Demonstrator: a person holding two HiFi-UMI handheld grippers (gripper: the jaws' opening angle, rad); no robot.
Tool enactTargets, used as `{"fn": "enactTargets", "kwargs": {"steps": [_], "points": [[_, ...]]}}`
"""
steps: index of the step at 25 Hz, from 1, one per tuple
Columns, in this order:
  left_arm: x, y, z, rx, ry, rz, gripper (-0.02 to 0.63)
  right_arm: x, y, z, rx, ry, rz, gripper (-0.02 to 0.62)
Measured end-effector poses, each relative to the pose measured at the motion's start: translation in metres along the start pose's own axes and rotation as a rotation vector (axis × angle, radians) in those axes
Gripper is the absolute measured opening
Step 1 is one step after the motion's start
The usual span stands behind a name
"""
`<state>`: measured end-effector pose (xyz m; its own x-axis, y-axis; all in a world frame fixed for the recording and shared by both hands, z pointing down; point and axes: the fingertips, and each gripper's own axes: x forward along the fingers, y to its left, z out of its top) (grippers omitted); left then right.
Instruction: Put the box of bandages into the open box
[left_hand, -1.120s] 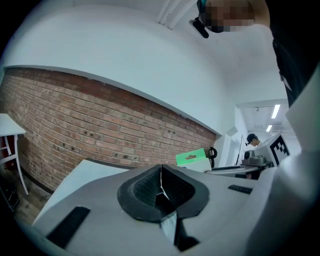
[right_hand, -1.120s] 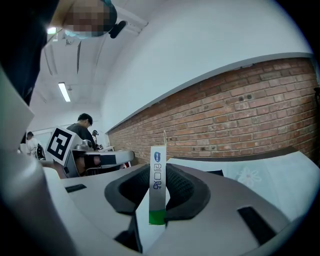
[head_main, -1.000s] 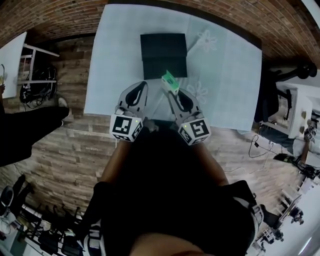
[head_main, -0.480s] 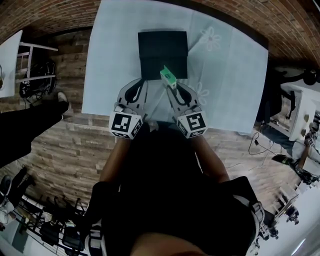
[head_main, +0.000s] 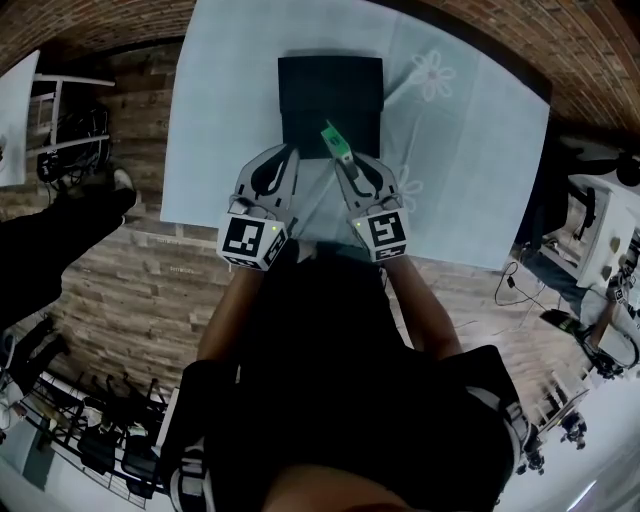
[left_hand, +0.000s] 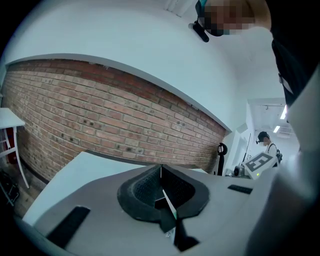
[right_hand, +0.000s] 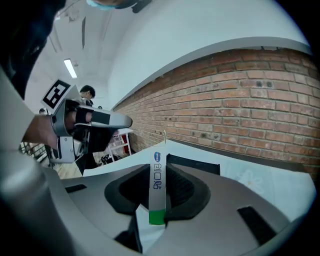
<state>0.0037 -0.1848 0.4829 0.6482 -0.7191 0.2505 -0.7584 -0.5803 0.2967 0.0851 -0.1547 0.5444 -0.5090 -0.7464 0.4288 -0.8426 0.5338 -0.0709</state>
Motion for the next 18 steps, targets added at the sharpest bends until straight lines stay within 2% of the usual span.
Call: {"fn": "enactTargets", "kwargs": {"steps": [4, 14, 18], "points": [[0.003, 0.002, -0.001, -0.005, 0.003, 0.007, 0.035, 0.011, -0.002, -0.011, -0.091, 0.039, 0.015, 0.11], [0.003, 0.005, -0.005, -0.016, 0.009, 0.02, 0.035, 0.033, 0.009, -0.049, -0.482, 0.155, 0.066, 0.11], [0.003, 0.003, -0.01, -0.02, 0.014, 0.024, 0.035, 0.039, 0.008, -0.064, -0.585, 0.19, 0.086, 0.11]]}}
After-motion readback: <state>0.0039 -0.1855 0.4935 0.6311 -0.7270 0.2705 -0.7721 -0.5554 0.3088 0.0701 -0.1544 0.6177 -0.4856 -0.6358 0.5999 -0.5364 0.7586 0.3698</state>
